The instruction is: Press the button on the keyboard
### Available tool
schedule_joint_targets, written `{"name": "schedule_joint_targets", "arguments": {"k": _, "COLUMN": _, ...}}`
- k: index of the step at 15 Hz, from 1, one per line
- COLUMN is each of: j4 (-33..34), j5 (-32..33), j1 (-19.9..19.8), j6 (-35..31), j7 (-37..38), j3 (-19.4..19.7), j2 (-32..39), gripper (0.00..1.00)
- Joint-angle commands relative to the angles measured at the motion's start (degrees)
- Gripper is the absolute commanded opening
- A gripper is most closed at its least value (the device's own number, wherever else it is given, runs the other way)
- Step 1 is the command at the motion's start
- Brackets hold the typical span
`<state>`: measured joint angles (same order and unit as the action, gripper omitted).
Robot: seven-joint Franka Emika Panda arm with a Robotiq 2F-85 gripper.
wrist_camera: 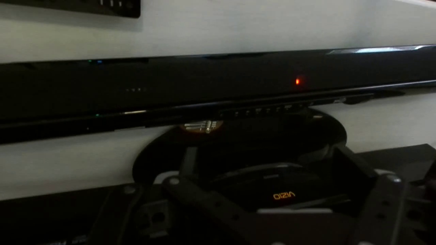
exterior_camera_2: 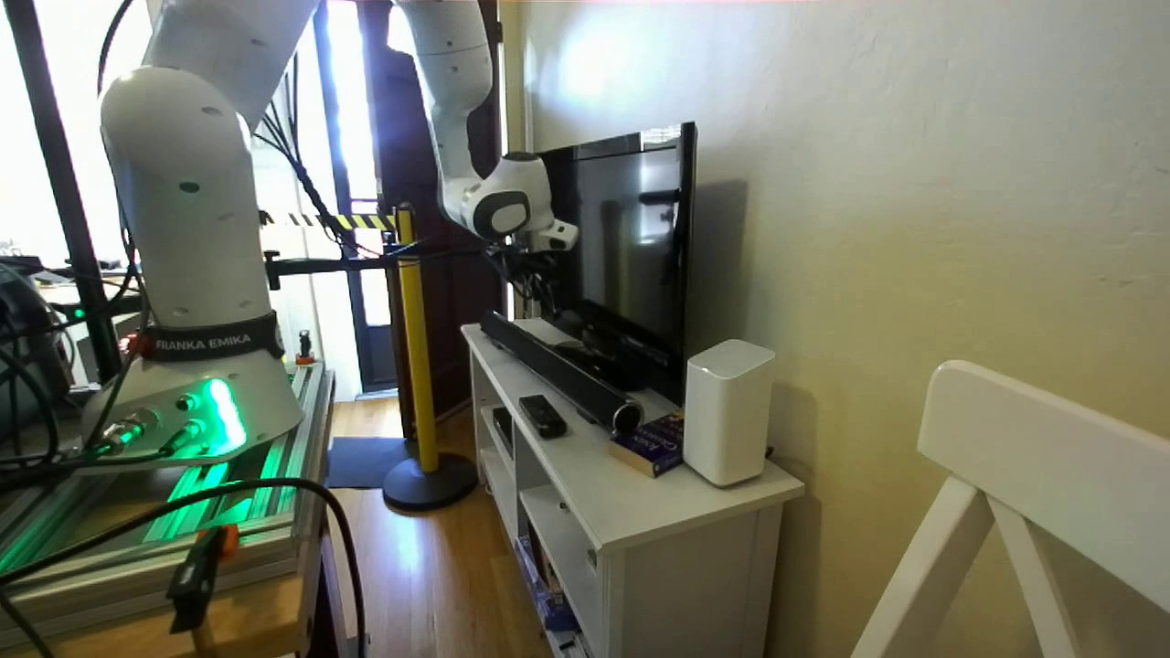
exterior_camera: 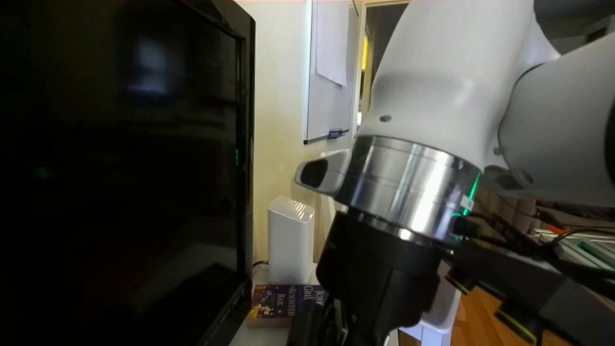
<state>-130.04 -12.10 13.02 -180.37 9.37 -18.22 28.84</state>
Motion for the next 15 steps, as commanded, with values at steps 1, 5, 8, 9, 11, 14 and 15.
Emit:
{"name": "schedule_joint_targets", "arguments": {"k": 1, "j4": 0.3, "j5": 0.5, "j1": -0.1, "j6": 0.1, "j7": 0.5, "j3": -0.1, "j2": 0.6, "gripper": 1.00}}
{"name": "schedule_joint_targets", "arguments": {"k": 5, "j4": 0.9, "j5": 0.4, "j1": -0.3, "j6": 0.1, "j7": 0.5, "j3": -0.1, "j2": 0.8, "gripper": 1.00}}
{"name": "schedule_joint_targets", "arguments": {"k": 8, "j4": 0.9, "j5": 0.4, "j1": -0.3, "j6": 0.1, "j7": 0.5, "j3": -0.1, "j2": 0.8, "gripper": 1.00}}
{"name": "schedule_joint_targets", "arguments": {"k": 9, "j4": 0.9, "j5": 0.4, "j1": -0.3, "j6": 0.1, "j7": 0.5, "j3": -0.1, "j2": 0.8, "gripper": 1.00}}
{"name": "schedule_joint_targets", "arguments": {"k": 11, "j4": 1.0, "j5": 0.5, "j1": -0.5, "j6": -0.5, "j7": 0.2, "j3": -0.6, "j2": 1.3, "gripper": 1.00}}
{"name": "schedule_joint_targets", "arguments": {"k": 14, "j4": 2.1, "j5": 0.9, "j1": 1.2, "j6": -1.3, "j7": 0.5, "j3": 1.0, "j2": 2.7, "gripper": 1.00}}
{"name": "schedule_joint_targets", "arguments": {"k": 15, "j4": 2.5, "j5": 0.9, "j1": 1.9, "j6": -1.7, "j7": 0.8, "j3": 1.7, "j2": 3.5, "gripper": 1.00}}
